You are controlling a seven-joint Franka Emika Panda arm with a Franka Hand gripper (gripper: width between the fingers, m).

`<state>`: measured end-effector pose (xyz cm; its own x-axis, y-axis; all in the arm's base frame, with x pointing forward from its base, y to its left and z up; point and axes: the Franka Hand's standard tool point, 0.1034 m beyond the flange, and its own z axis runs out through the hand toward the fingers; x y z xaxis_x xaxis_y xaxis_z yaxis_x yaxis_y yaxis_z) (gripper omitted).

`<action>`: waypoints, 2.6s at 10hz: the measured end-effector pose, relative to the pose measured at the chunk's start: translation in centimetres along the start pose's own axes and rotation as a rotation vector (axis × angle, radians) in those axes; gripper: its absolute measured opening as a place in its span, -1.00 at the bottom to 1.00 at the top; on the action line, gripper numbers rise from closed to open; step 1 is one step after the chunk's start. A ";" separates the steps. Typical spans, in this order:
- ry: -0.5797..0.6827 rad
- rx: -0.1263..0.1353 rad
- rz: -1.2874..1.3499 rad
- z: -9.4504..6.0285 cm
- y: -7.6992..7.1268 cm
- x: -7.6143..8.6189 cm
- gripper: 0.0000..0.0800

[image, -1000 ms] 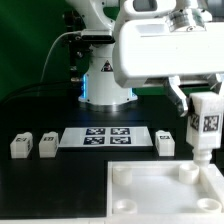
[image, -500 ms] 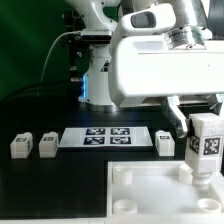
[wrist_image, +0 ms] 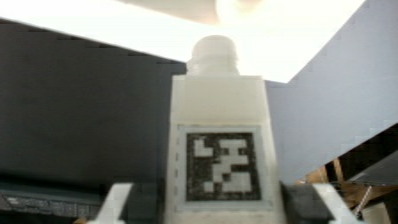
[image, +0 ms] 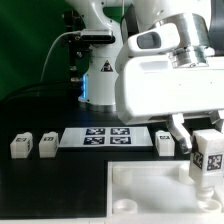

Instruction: Assemble one leg

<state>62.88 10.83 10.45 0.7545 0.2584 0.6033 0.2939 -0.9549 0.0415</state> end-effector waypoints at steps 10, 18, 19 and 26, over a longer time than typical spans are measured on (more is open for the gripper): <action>-0.024 0.015 -0.027 0.9 -1.1 -1.5 -0.27; -0.021 0.019 -0.030 1.6 -0.7 -1.8 -0.27; -0.034 0.022 -0.030 1.7 -0.8 -2.1 -0.08; -0.037 0.023 -0.030 1.7 -0.8 -2.2 0.62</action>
Offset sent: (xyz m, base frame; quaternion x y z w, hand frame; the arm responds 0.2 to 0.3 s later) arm -0.0132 0.0128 -0.0089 0.0018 -0.0042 0.0106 0.9999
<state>61.99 11.31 7.73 0.7660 0.2928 0.5723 0.3300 -0.9431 0.0408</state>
